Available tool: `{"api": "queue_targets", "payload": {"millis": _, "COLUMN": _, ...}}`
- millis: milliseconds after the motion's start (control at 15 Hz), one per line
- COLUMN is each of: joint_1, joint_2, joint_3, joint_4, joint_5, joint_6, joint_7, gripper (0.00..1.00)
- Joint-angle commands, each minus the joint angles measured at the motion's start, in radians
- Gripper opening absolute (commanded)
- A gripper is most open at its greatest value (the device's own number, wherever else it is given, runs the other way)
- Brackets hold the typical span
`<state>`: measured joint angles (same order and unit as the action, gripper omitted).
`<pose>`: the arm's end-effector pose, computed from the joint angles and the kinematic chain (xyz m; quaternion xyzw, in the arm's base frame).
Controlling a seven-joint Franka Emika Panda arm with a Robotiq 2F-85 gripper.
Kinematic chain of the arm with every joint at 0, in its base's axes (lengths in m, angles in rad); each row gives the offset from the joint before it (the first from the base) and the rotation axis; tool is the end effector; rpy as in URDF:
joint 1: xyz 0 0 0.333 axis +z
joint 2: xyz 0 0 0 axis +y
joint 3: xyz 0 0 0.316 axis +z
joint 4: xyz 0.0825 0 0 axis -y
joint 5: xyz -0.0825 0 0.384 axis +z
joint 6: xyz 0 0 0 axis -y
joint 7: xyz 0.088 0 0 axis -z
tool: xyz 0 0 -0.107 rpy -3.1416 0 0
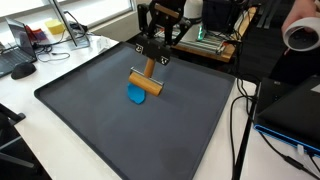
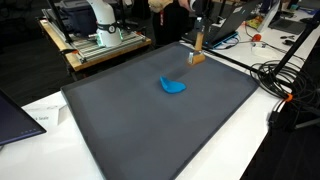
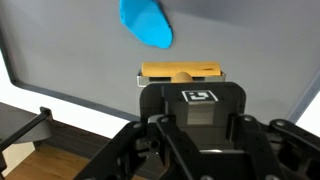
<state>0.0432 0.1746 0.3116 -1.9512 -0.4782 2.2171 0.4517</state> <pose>0.5744 0.1898 0.4063 0.9806 0.0821 0.1141 0.1363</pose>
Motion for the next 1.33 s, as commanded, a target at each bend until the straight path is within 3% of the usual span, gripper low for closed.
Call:
{"api": "queue_targets", "payload": {"millis": 0, "joint_1": 0.066, "joint_2": 0.072, "joint_3": -0.099, "joint_4": 0.146, "joint_5": 0.105, "joint_6": -0.074, "joint_7": -0.078, "gripper": 0.22}}
{"api": "queue_targets", "payload": {"millis": 667, "joint_1": 0.042, "joint_2": 0.162, "joint_3": -0.242, "joint_4": 0.336, "joint_5": 0.334, "joint_6": -0.206, "joint_7": -0.146, "gripper": 0.22}}
{"api": "queue_targets", "payload": {"millis": 1267, "joint_1": 0.018, "joint_2": 0.116, "joint_3": -0.297, "joint_4": 0.212, "joint_5": 0.406, "joint_6": -0.123, "joint_7": -0.144, "gripper": 0.22}}
